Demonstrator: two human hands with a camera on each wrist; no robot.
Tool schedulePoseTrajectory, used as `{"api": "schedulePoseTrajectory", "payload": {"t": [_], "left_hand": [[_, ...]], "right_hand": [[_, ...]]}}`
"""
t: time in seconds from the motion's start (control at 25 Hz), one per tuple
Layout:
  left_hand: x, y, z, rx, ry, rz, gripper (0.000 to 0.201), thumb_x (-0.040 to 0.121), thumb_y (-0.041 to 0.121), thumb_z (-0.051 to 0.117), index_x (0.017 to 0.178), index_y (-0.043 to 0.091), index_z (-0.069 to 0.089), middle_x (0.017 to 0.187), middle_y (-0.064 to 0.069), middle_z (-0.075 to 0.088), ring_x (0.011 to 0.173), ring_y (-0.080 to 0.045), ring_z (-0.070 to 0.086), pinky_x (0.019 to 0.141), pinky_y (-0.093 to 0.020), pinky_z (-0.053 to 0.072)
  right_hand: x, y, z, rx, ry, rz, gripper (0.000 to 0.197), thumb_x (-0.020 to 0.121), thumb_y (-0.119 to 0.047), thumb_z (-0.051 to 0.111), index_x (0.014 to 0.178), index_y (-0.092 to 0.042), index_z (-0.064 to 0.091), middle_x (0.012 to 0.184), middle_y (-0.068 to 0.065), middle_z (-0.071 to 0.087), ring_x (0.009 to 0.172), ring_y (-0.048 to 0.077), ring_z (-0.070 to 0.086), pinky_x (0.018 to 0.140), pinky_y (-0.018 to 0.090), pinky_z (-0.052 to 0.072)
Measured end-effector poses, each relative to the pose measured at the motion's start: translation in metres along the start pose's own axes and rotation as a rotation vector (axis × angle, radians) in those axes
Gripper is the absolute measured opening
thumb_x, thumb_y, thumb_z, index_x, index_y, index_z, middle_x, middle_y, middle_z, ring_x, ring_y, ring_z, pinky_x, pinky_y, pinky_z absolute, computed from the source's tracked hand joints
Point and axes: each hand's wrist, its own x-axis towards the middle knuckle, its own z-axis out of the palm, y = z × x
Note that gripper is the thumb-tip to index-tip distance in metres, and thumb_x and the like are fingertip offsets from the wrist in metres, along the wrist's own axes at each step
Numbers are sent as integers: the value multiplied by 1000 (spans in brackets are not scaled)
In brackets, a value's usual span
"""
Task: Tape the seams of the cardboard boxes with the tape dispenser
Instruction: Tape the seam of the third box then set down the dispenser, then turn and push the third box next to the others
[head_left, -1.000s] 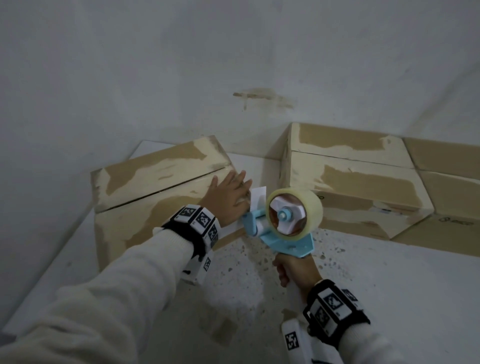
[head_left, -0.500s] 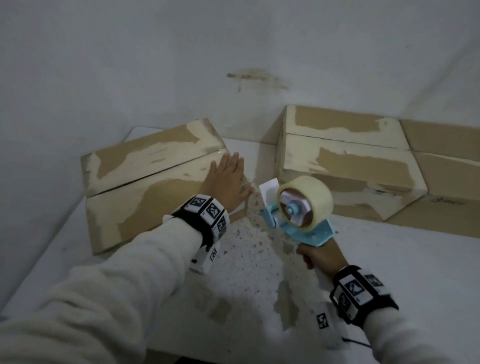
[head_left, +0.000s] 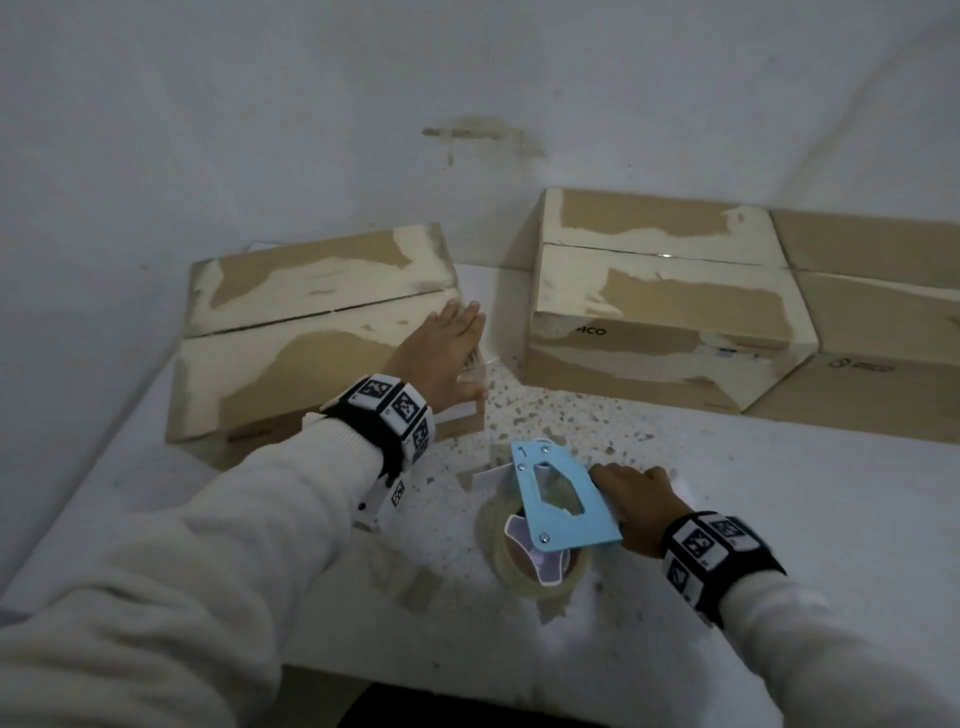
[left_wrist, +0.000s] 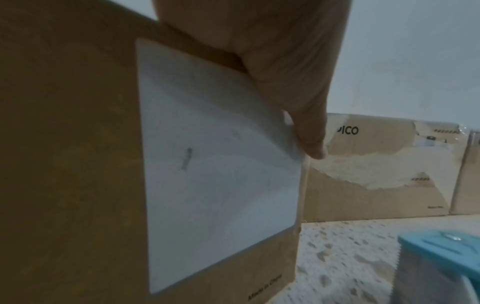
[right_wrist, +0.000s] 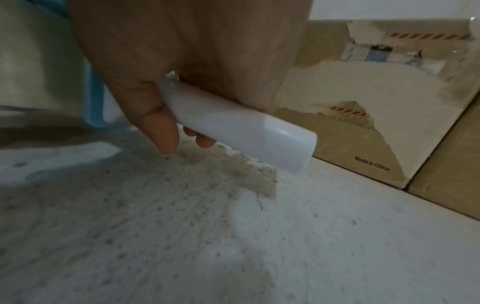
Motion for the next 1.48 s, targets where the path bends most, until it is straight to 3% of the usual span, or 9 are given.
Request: {"api": "schedulePoseTrajectory", "payload": {"t": [0.24, 0.52, 0.68, 0.8, 0.96, 1.08, 1.2, 1.36, 1.48], "left_hand": [[0, 12, -1, 16, -9, 67, 97, 86, 42, 60, 149, 6, -4, 159, -10, -9, 148, -22, -7, 119, -33, 0], [-1, 13, 1, 95, 48, 24, 109, 80, 54, 62, 149, 5, -6, 159, -11, -9, 147, -24, -7, 120, -38, 2], [-21, -3, -8, -76, 194, -114, 99, 81, 65, 50, 151, 11, 6, 160, -5, -6, 148, -21, -6, 120, -43, 0], [-51, -44, -15, -219, 424, -196, 81, 82, 62, 45, 144, 9, 35, 157, -11, 19, 146, -27, 15, 117, -49, 14], [-101, -119, -5, -230, 595, -245, 66, 81, 50, 46, 122, -1, 59, 139, -22, 48, 130, -39, 44, 102, -58, 40], [-125, -148, 3, -267, 531, -368, 72, 85, 53, 37, 131, 0, 51, 148, -18, 37, 140, -34, 31, 111, -57, 29], [-137, -159, 19, -416, 401, -488, 70, 95, 49, 37, 147, 5, 22, 159, -9, 10, 148, -21, 7, 120, -38, 10], [-144, -160, 34, -649, 459, -493, 75, 94, 41, 41, 151, 10, 3, 160, -2, -4, 145, -10, 6, 111, -21, 10], [-143, -159, 36, -800, 530, -530, 79, 91, 38, 51, 151, 12, 5, 160, -3, 4, 143, -10, 13, 114, -22, 14]], "right_hand": [[4, 1, 3, -106, 40, 49, 55, 83, -26, 56, 133, -21, 33, 136, 7, 37, 126, 29, 36, 100, 44, 29], [3, -13, -31, 60, -5, 77, 63, 86, -16, 55, 142, -23, 27, 146, 6, 31, 136, 26, 29, 108, 45, 27], [17, -61, -73, 441, 426, -36, 49, 84, -3, 52, 131, -16, 47, 137, 11, 46, 128, 30, 42, 104, 39, 33], [34, -107, -101, 586, 812, -132, 35, 87, -8, 51, 122, -7, 55, 121, 14, 56, 114, 31, 51, 94, 34, 38], [53, -149, -114, 440, 974, -33, 39, 88, -26, 41, 122, -13, 55, 128, 8, 55, 121, 27, 48, 100, 50, 34], [66, -158, -104, 261, 918, 2, 55, 91, -38, 23, 132, -12, 48, 144, 9, 46, 138, 27, 35, 108, 55, 23], [78, -153, -90, 340, 791, 48, 71, 89, -50, 11, 145, -10, 28, 155, 9, 26, 145, 24, 19, 114, 49, 16], [80, -158, -78, 727, 853, 20, 63, 93, -39, 26, 147, -6, 22, 157, 10, 19, 145, 22, 18, 116, 34, 14], [78, -168, -78, 1012, 912, 55, 54, 99, -26, 37, 147, -8, 21, 155, 9, 24, 142, 20, 23, 113, 28, 19]]}}
